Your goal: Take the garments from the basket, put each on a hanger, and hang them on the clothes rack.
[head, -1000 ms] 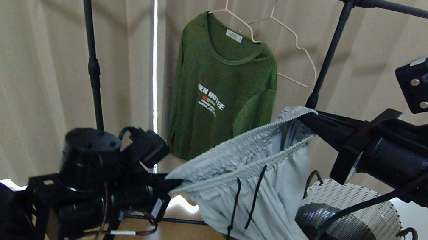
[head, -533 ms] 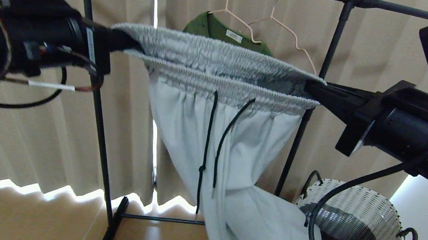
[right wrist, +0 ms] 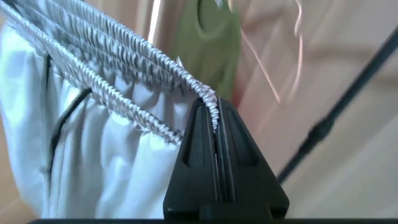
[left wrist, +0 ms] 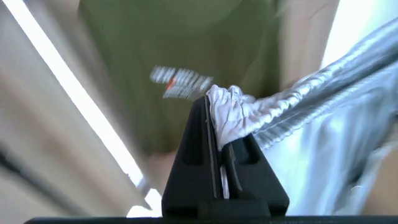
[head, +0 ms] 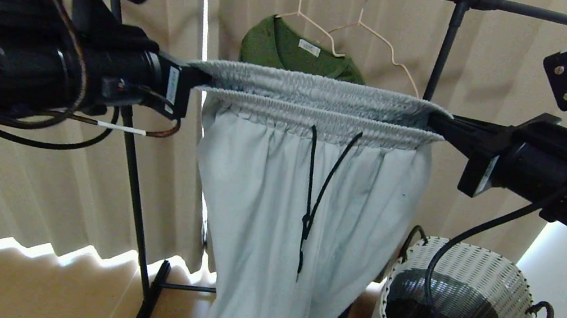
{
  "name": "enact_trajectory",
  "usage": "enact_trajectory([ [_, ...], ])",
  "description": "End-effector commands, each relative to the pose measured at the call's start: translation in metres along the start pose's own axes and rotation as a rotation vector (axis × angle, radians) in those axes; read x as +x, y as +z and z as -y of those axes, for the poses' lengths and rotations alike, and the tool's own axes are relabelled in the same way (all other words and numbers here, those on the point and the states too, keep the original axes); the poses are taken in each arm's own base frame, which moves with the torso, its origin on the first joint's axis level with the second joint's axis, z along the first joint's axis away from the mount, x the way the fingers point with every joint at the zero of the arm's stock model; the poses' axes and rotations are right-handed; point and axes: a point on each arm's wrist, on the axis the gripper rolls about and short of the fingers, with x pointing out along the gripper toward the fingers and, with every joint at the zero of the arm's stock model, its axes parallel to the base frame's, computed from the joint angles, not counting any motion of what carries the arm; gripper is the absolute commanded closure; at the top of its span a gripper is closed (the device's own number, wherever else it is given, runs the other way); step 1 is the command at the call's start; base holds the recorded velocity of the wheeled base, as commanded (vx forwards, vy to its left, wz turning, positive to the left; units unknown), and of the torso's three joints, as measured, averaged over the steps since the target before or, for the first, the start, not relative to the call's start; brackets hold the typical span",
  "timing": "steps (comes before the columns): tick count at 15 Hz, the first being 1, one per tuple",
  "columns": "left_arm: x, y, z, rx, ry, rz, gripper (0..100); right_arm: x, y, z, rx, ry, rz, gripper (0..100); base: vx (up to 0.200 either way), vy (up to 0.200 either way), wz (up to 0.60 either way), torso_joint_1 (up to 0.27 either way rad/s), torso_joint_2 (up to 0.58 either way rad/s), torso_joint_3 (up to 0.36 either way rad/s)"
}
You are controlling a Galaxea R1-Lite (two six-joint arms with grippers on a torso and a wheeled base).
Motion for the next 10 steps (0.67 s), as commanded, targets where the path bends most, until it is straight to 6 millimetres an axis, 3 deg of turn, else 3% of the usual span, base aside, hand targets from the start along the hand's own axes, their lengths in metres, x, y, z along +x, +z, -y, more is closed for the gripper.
enact_trajectory([
  [1,0.03,-0.022,0.013,0.014,-0.001,-0.091,100,0.004,-0.01,0.002,0.003,-0.008,-0.034,100,0.0,0.0,0.0,0.0,0.0,0.0],
  [10,0.029,-0.026,0.017,0.014,-0.019,-0.106,100,0.013,-0.021,0.002,-0.001,-0.022,-0.009,100,0.0,0.0,0.0,0.0,0.0,0.0],
])
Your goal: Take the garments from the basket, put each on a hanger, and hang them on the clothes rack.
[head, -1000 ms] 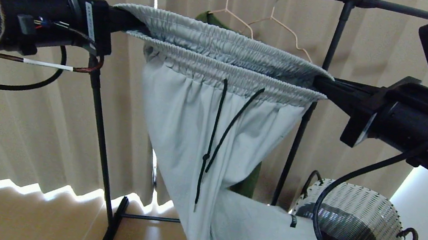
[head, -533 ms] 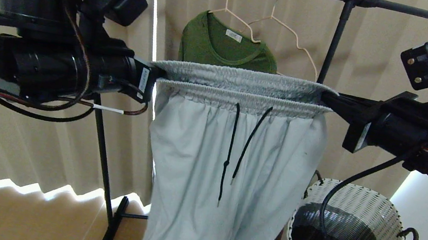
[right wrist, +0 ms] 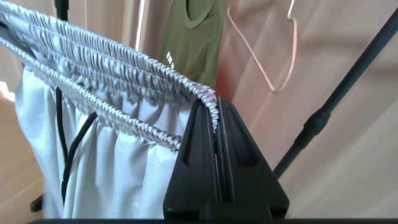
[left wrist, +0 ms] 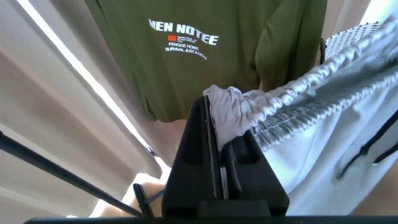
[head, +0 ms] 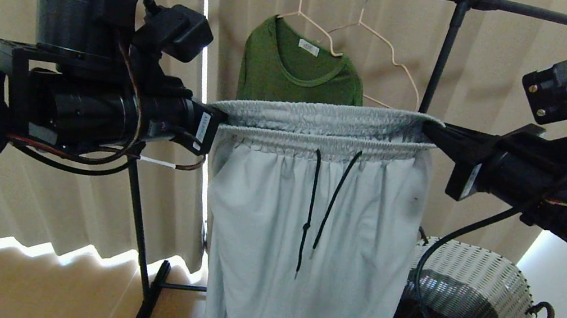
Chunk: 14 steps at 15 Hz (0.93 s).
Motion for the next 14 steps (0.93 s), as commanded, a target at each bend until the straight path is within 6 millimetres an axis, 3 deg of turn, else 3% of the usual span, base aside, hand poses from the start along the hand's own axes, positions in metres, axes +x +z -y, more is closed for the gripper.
enact_trajectory([
  [1,0.001,0.0,0.001,0.0,-0.003,-0.001,100,0.002,-0.005,0.0,-0.001,0.002,-0.017,100,0.0,0.0,0.0,0.0,0.0,0.0],
  [4,0.014,-0.005,0.007,0.006,-0.024,-0.003,100,-0.019,-0.005,0.004,-0.032,-0.009,-0.048,100,0.0,0.0,0.0,0.0,0.0,0.0],
  [6,0.031,-0.009,0.012,-0.007,-0.028,0.032,100,-0.048,0.001,0.003,-0.025,0.019,-0.111,100,0.0,0.0,0.0,0.0,0.0,0.0],
  [8,0.037,-0.01,0.02,-0.003,-0.059,0.033,100,-0.07,0.002,-0.003,-0.012,0.129,-0.165,100,0.0,0.0,0.0,0.0,0.0,0.0],
  [10,0.033,-0.008,0.026,-0.015,-0.147,0.048,100,-0.083,-0.005,-0.009,-0.001,0.248,-0.172,100,0.0,0.0,0.0,0.0,0.0,0.0],
  [14,0.028,-0.007,0.025,-0.015,-0.154,0.041,100,-0.078,-0.009,-0.009,0.001,0.258,-0.183,100,0.0,0.0,0.0,0.0,0.0,0.0],
])
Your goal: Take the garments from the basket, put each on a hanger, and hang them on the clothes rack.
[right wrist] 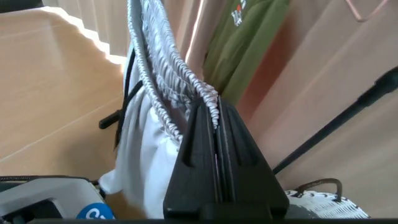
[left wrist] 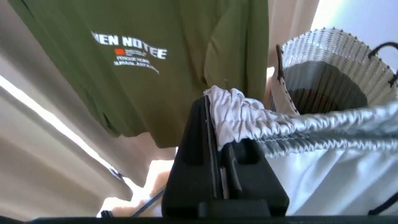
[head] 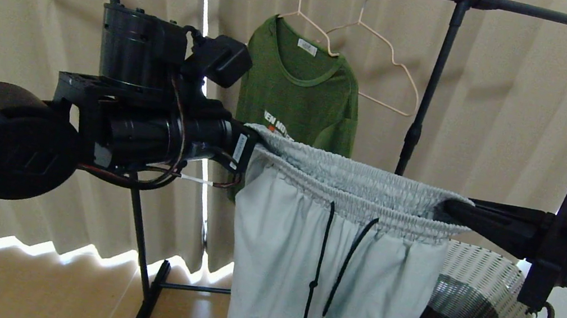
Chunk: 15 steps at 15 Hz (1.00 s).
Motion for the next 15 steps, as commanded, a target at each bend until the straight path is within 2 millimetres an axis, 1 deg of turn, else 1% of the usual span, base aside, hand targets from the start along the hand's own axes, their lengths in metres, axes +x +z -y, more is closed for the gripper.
enact_trajectory([
  [1,-0.012,0.003,-0.002,-0.004,0.004,-0.017,100,0.003,-0.001,0.002,-0.001,-0.01,-0.002,100,0.0,0.0,0.0,0.0,0.0,0.0],
  [2,-0.024,0.005,-0.004,-0.006,0.005,-0.043,100,0.008,-0.001,0.006,0.0,-0.028,-0.001,100,0.0,0.0,0.0,0.0,0.0,0.0],
  [4,-0.052,0.01,-0.011,-0.016,0.02,-0.09,100,0.021,-0.004,0.021,0.001,-0.083,0.017,100,0.0,0.0,0.0,0.0,0.0,0.0],
  [5,-0.059,0.012,-0.012,-0.019,0.021,-0.09,100,0.025,-0.005,0.025,0.001,-0.097,0.025,100,0.0,0.0,0.0,0.0,0.0,0.0],
  [6,-0.077,0.017,-0.013,-0.036,-0.01,-0.082,100,0.04,-0.005,0.034,-0.005,-0.118,0.056,100,0.0,0.0,0.0,0.0,0.0,0.0],
  [7,-0.086,0.019,-0.013,-0.048,-0.051,-0.077,100,0.047,-0.005,0.036,-0.008,-0.125,0.073,100,0.0,0.0,0.0,0.0,0.0,0.0],
  [8,-0.105,0.021,-0.013,-0.058,-0.125,-0.082,100,0.059,-0.003,0.041,-0.018,-0.132,0.106,100,0.0,0.0,0.0,0.0,0.0,0.0],
  [11,-0.128,0.02,-0.008,-0.061,-0.227,-0.079,100,0.084,0.002,0.048,-0.032,-0.127,0.16,100,0.0,0.0,0.0,0.0,0.0,0.0],
  [12,-0.135,0.019,-0.005,-0.059,-0.267,-0.067,100,0.091,0.005,0.047,-0.035,-0.115,0.171,100,0.0,0.0,0.0,0.0,0.0,0.0],
  [14,-0.143,0.017,-0.002,-0.059,-0.331,-0.05,100,0.1,0.008,0.043,-0.04,-0.095,0.174,100,0.0,0.0,0.0,0.0,0.0,0.0],
  [15,-0.143,0.016,-0.001,-0.059,-0.331,-0.051,100,0.101,0.007,0.043,-0.039,-0.094,0.173,100,0.0,0.0,0.0,0.0,0.0,0.0],
])
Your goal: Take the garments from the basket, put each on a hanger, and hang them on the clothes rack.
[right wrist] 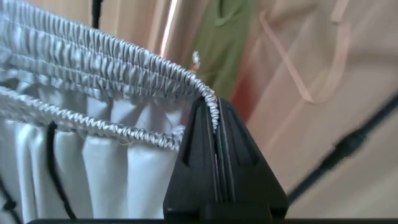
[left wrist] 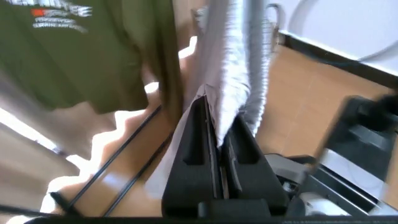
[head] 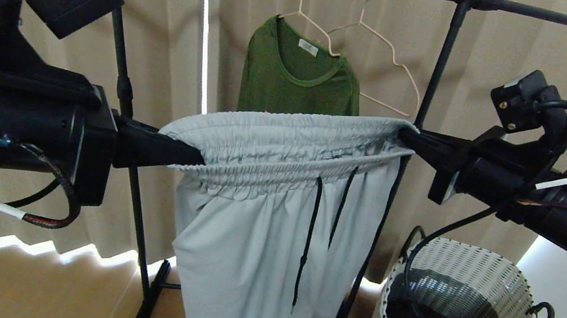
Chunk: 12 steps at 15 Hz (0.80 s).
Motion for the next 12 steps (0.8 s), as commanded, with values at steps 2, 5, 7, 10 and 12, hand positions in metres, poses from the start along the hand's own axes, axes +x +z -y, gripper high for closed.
enact_trajectory([
  [2,-0.008,0.0,0.004,0.011,0.001,0.019,100,0.009,-0.007,-0.001,0.005,0.011,-0.022,100,0.0,0.0,0.0,0.0,0.0,0.0],
  [5,0.023,-0.005,-0.015,0.041,0.183,0.009,100,-0.003,0.001,0.002,-0.001,-0.039,-0.014,100,0.0,0.0,0.0,0.0,0.0,0.0],
  [7,0.053,-0.014,-0.026,0.052,0.33,0.02,100,-0.013,0.004,0.0,-0.001,-0.053,-0.017,100,0.0,0.0,0.0,0.0,0.0,0.0],
  [10,0.063,-0.018,-0.023,0.061,0.321,0.033,100,-0.019,-0.006,-0.003,0.009,-0.044,-0.06,100,0.0,0.0,0.0,0.0,0.0,0.0],
  [12,0.061,-0.018,-0.023,0.061,0.326,0.036,100,-0.019,-0.007,-0.003,0.01,-0.043,-0.064,100,0.0,0.0,0.0,0.0,0.0,0.0],
])
